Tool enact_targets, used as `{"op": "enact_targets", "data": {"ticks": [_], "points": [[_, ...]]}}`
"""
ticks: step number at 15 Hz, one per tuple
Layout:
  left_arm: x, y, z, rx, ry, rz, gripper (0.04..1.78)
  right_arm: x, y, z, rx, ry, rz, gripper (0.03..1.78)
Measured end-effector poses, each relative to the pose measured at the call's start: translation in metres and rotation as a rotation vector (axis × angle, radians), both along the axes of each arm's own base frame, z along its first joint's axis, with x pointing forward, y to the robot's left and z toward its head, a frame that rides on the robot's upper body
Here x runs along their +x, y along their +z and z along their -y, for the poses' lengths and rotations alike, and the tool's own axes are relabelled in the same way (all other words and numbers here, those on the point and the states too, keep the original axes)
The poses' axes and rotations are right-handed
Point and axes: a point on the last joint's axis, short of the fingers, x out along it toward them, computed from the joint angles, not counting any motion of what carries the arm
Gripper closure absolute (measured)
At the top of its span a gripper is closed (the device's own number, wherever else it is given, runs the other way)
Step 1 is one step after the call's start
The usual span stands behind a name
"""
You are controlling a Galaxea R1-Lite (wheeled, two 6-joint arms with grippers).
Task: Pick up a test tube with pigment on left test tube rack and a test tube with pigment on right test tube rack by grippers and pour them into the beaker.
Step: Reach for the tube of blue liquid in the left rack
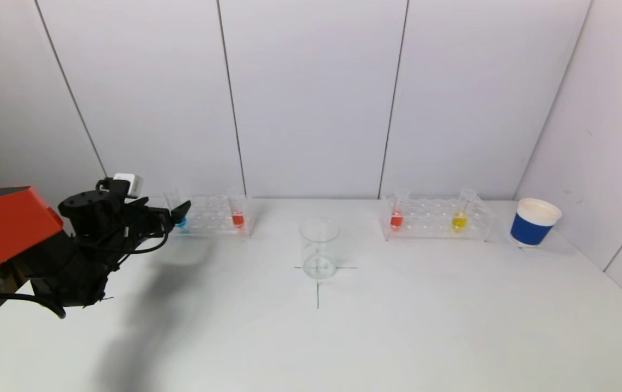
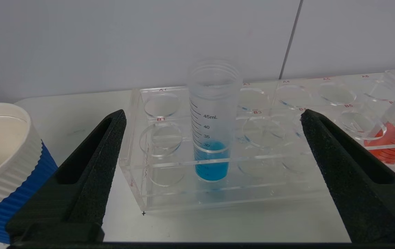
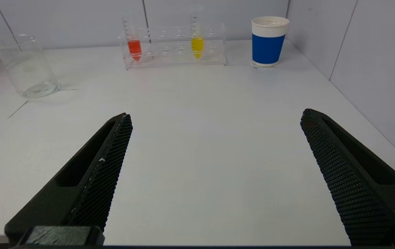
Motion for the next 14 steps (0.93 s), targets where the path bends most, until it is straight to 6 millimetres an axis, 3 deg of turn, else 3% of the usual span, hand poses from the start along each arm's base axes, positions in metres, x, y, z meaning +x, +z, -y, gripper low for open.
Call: {"op": "enact_targets", "data": {"ticks": [14], "points": [[0.017,0.000,-0.001,0.011,0.003,0.043,0.06,0.000,0.000,0.000,0.000,0.000,0.000,0.04]]}}
